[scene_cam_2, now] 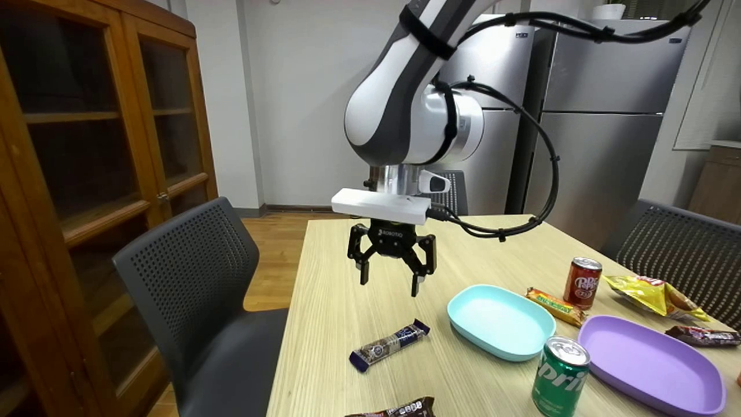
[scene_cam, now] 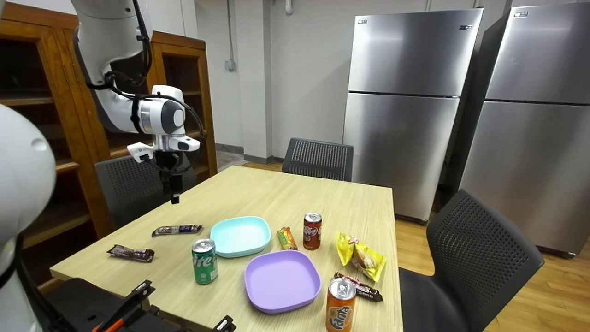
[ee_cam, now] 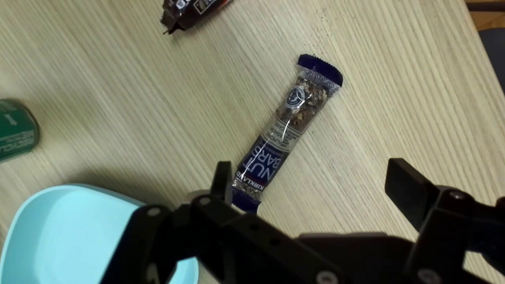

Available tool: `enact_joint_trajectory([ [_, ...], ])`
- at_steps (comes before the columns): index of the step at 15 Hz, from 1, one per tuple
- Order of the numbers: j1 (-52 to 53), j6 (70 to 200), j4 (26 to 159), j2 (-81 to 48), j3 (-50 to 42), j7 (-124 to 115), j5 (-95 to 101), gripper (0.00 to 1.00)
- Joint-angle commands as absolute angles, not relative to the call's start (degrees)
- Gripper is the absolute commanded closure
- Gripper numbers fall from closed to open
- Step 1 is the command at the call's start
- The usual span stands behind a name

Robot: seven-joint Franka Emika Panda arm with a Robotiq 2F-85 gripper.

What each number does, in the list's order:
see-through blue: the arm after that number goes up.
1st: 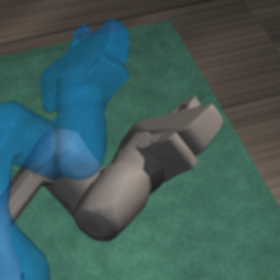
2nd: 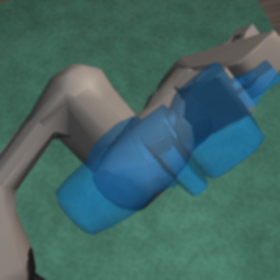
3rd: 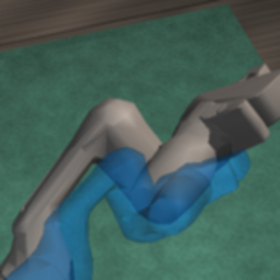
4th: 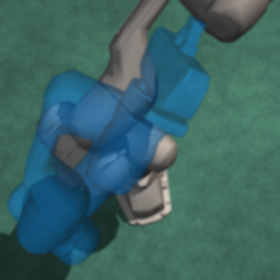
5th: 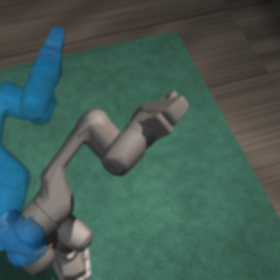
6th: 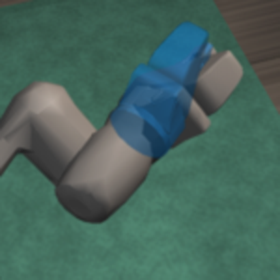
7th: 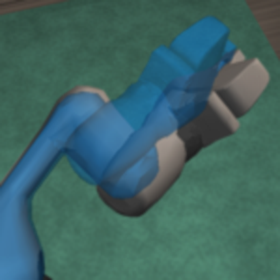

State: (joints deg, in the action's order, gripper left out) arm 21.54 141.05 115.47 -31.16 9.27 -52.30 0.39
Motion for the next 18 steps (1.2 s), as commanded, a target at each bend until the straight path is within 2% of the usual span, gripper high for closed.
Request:
enact_joint_trajectory([
  [1, 23.7, 141.1, 112.4, -34.8, 7.4, -54.1, -0.7, 0.00],
  [18, 23.8, 141.3, 113.0, -36.5, 6.7, -52.9, -1.3, 0.00],
])
